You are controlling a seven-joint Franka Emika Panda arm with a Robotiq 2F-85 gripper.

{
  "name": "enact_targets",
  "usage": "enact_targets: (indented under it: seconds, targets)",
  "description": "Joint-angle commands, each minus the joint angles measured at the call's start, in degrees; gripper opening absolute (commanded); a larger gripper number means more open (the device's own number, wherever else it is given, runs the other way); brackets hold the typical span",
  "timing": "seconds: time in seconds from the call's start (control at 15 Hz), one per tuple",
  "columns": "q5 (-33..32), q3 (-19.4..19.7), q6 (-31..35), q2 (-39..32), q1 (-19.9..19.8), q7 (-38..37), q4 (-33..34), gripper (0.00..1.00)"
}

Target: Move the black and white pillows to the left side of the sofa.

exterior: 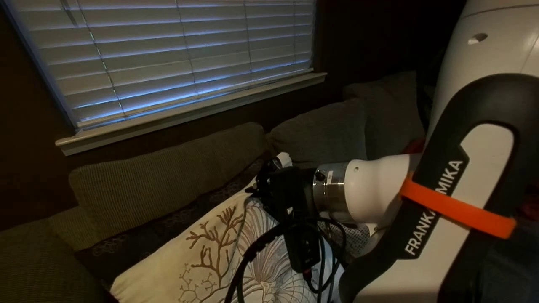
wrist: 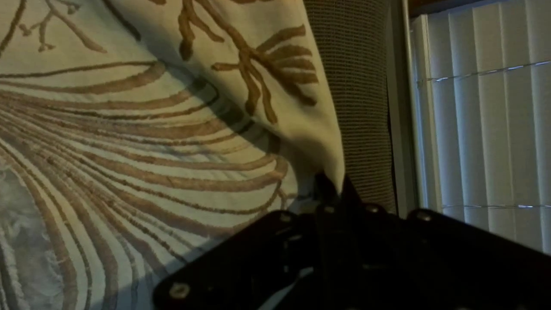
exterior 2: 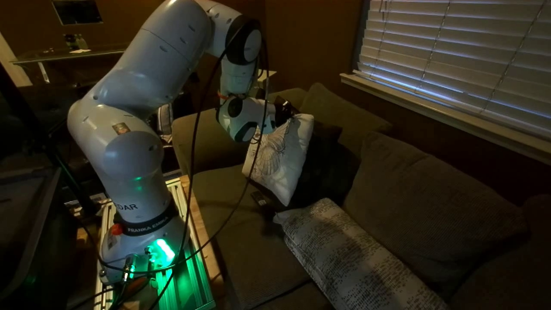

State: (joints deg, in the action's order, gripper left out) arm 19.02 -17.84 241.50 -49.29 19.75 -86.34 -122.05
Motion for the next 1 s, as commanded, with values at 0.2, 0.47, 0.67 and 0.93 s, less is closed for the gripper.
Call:
enact_targets:
  seconds: [0.2,0.47,0.67,0.93]
  targets:
    - [-7.59,5.18,1.65,-0.24,-0.22,-8.61,-0.76,0.29]
    - [-7.55,6.03,1.46,0.1,-0.59,-8.88,-1.85,0.51]
    - [-7.64,5.88,1.45,0.36,-1.25,-8.68,-2.43,0.71]
    - [-9.98,9.13,0.46,4.07,1.15,-4.55,-4.08,0.98]
